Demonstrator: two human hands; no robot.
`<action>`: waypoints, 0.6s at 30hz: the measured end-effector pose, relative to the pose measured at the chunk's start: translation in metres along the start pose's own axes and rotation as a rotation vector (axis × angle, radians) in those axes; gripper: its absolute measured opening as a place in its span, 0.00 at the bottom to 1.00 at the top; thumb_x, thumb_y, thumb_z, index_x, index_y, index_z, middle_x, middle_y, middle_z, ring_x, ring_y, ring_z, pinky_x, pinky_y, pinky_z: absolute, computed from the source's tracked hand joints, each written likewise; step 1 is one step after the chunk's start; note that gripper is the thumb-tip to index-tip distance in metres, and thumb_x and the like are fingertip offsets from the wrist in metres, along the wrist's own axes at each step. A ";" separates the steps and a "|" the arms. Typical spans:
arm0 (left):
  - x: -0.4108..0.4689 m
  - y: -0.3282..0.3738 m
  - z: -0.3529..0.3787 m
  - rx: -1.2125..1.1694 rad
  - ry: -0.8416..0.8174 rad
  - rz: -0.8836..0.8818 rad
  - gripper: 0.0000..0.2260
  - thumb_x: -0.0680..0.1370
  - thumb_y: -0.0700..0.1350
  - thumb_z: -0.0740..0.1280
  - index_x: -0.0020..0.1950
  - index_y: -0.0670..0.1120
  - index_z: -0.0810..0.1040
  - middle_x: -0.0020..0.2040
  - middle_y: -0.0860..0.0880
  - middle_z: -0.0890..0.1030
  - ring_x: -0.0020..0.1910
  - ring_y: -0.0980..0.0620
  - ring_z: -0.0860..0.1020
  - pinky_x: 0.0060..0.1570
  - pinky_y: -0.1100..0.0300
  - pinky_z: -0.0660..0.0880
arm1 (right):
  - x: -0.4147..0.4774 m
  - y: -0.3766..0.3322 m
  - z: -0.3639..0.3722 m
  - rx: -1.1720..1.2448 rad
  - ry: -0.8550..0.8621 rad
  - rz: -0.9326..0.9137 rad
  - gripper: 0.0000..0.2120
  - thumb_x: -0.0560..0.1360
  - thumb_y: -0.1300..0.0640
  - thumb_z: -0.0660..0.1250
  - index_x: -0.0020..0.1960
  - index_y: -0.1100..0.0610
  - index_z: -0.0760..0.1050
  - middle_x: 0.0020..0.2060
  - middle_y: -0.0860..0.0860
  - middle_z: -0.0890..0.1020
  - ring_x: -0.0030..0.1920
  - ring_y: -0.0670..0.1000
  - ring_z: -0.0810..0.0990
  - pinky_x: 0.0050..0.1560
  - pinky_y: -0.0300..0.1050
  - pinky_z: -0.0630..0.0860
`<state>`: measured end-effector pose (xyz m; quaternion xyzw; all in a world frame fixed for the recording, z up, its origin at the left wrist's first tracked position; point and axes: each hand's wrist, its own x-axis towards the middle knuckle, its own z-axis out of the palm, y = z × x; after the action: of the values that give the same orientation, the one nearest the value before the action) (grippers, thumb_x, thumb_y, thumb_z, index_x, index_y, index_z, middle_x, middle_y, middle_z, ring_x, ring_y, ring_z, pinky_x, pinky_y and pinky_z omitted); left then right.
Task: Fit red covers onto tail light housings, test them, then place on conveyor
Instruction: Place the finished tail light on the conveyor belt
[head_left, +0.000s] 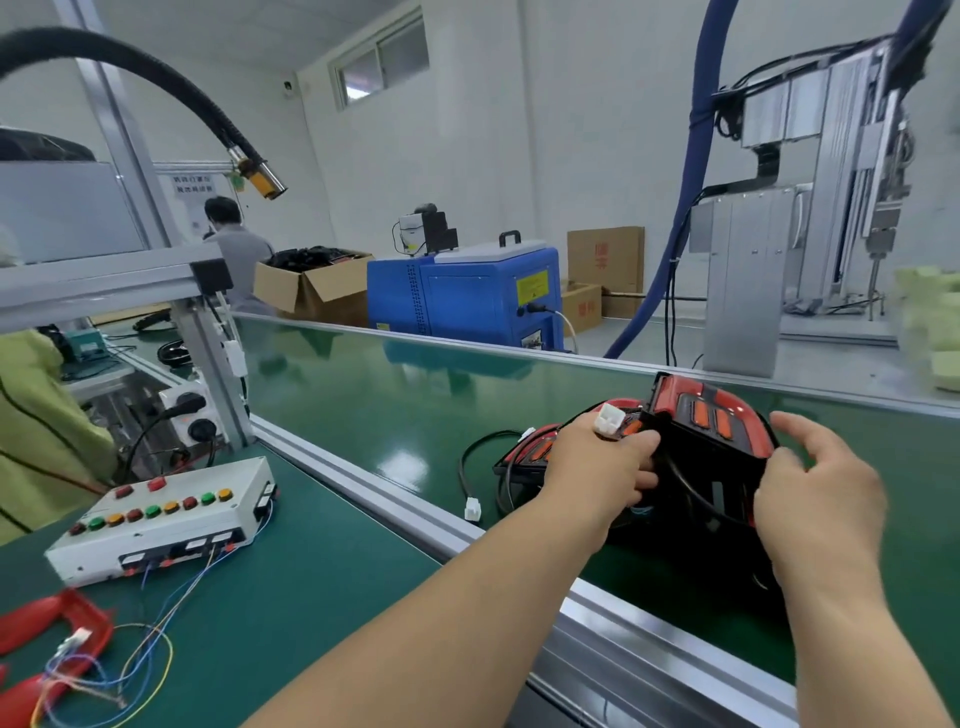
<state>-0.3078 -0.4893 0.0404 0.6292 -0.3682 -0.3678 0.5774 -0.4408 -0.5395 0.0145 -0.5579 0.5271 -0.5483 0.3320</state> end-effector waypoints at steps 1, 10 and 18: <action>-0.001 -0.001 -0.002 0.008 0.002 0.000 0.10 0.78 0.40 0.68 0.40 0.53 0.73 0.42 0.45 0.79 0.39 0.49 0.78 0.41 0.57 0.76 | -0.002 -0.004 0.000 -0.030 0.014 -0.050 0.19 0.79 0.64 0.57 0.65 0.51 0.77 0.65 0.55 0.78 0.59 0.58 0.77 0.65 0.53 0.72; -0.013 -0.003 -0.032 0.006 0.092 -0.042 0.33 0.75 0.37 0.69 0.76 0.52 0.61 0.54 0.46 0.80 0.34 0.57 0.82 0.40 0.62 0.80 | -0.024 -0.039 0.020 -0.015 0.039 -0.404 0.17 0.80 0.69 0.57 0.62 0.59 0.79 0.68 0.54 0.75 0.74 0.54 0.65 0.75 0.44 0.56; -0.062 -0.003 -0.096 -0.044 0.166 -0.004 0.07 0.78 0.36 0.65 0.52 0.47 0.76 0.45 0.47 0.82 0.29 0.59 0.79 0.33 0.68 0.76 | -0.062 -0.060 0.067 0.071 -0.116 -0.654 0.13 0.78 0.66 0.63 0.57 0.56 0.81 0.60 0.46 0.77 0.70 0.51 0.69 0.70 0.41 0.59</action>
<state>-0.2507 -0.3901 0.0455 0.6451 -0.3097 -0.3237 0.6190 -0.3528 -0.4812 0.0434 -0.7158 0.2809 -0.6113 0.1871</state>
